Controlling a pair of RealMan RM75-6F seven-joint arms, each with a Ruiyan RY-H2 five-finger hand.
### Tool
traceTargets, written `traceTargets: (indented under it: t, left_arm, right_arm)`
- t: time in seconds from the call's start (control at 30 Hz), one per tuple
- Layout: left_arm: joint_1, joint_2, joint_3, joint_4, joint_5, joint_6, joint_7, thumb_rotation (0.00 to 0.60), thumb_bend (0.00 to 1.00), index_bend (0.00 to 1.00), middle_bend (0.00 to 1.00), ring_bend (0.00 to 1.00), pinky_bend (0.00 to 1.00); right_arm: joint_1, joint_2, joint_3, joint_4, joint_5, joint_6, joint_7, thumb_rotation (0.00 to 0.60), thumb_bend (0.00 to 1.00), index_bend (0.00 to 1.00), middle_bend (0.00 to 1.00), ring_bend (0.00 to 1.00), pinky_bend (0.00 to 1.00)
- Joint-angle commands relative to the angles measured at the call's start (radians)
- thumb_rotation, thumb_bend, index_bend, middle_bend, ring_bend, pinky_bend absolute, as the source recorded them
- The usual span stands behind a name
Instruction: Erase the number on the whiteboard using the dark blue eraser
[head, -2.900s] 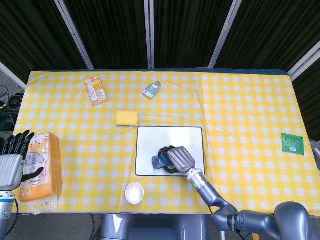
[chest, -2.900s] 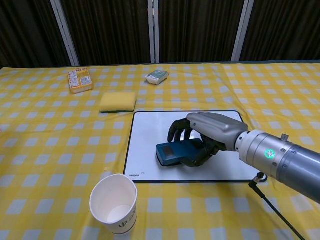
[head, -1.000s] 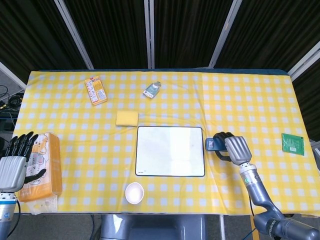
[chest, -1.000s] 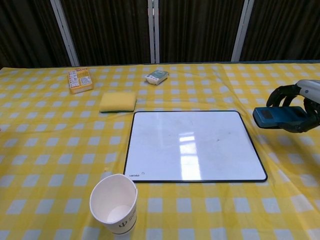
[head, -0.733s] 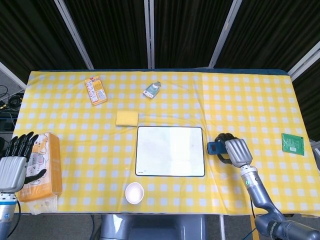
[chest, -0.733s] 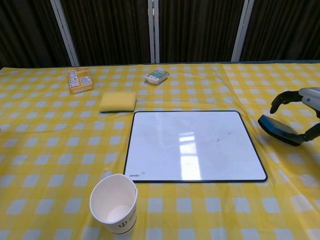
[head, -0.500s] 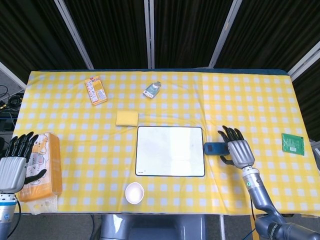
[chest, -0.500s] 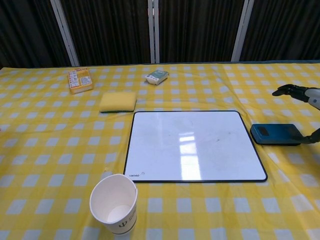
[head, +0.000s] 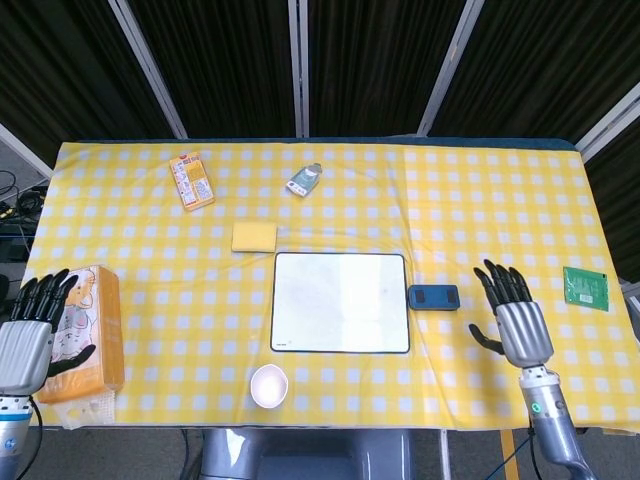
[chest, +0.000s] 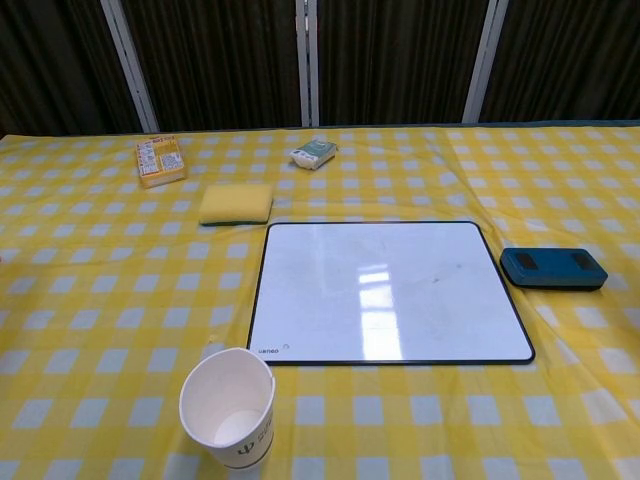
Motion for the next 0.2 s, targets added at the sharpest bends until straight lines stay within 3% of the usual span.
traceTargets:
  t: [0.03, 0.2]
  left_arm:
    - [0.008, 0.002, 0.008, -0.003, 0.007, 0.006, -0.003, 0.6, 0.0, 0.0, 0.0, 0.0, 0.0]
    - [0.013, -0.001, 0.015, 0.0, 0.017, 0.009, -0.003, 0.6, 0.0, 0.0, 0.0, 0.0, 0.0]
  right_arm:
    - [-0.075, 0.041, -0.037, 0.0, -0.071, 0.107, 0.011, 0.6, 0.16, 0.02, 0.0, 0.0, 0.0]
    - [-0.102, 0.064, -0.038, -0.02, -0.093, 0.139, 0.0, 0.6, 0.16, 0.02, 0.0, 0.0, 0.0]
